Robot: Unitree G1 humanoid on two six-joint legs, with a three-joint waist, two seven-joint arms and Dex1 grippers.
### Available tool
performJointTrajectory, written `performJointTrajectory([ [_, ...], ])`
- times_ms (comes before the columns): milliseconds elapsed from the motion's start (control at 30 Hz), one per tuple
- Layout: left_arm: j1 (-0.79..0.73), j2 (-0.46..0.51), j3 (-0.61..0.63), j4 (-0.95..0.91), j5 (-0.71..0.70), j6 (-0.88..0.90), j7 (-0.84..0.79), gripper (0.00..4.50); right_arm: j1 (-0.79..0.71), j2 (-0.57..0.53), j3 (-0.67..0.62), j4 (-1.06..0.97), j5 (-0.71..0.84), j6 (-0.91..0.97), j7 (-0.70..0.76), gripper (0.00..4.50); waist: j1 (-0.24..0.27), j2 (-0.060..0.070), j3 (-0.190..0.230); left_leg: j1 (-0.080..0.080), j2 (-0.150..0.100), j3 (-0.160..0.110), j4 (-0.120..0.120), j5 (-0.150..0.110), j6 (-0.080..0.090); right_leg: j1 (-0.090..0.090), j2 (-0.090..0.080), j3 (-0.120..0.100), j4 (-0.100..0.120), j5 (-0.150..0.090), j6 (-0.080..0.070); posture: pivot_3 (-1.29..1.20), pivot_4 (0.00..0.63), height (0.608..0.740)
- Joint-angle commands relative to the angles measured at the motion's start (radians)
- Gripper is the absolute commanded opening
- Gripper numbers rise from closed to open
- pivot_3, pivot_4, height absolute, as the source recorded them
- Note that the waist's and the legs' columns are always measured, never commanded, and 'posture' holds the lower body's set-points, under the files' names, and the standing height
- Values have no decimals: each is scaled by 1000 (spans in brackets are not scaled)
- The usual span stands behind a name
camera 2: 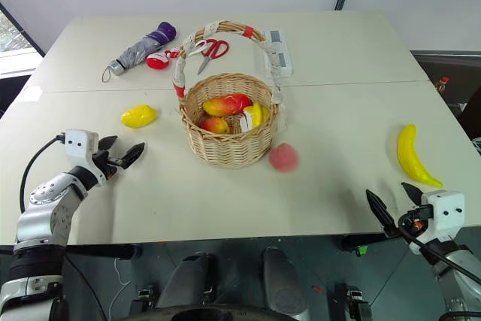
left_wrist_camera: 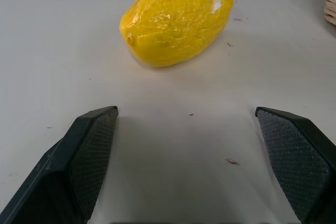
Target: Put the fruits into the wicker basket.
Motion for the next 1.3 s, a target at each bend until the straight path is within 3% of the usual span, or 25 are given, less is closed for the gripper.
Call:
performJointTrajectory([
  [33, -2, 14, 16, -26, 2, -14, 6, 4500, -5, -7, -9, -9, 1, -12, 2, 4496, 0, 0, 0, 0, 0, 0, 0, 0, 0, 0, 0, 0, 0, 0, 0, 0, 150, 740],
  [433, -9, 14, 26, -52, -14, 3, 12, 4500, -50, -38, 32, -92, 40, 50, 26, 4496, -2, 0, 0, 0, 0, 0, 0, 0, 0, 0, 0, 0, 0, 0, 0, 0, 150, 740],
  [933, -38, 46, 35, -118, -29, 42, 19, 4500, -381, -176, 265, -344, 109, 249, 66, 4496, 18, 0, 0, 0, -1, -1, 2, 0, 0, 0, 0, 0, 2, 0, 0, 0, 150, 740],
  [1167, -219, 190, -131, -94, 121, 145, -1, 4500, -582, -248, 383, -447, 198, 394, 84, 4496, 21, -1, 0, -1, -2, -1, 2, 0, 0, 0, 1, -2, 2, 0, 0, 0, 150, 740],
  [1300, -334, 240, -238, 17, 194, 144, -74, 4500, -645, -249, 438, -459, 187, 406, 96, 4496, 23, -1, 0, -2, -3, -1, 2, -1, 1, 0, 1, -2, 1, 0, 0, 0, 150, 740],
])
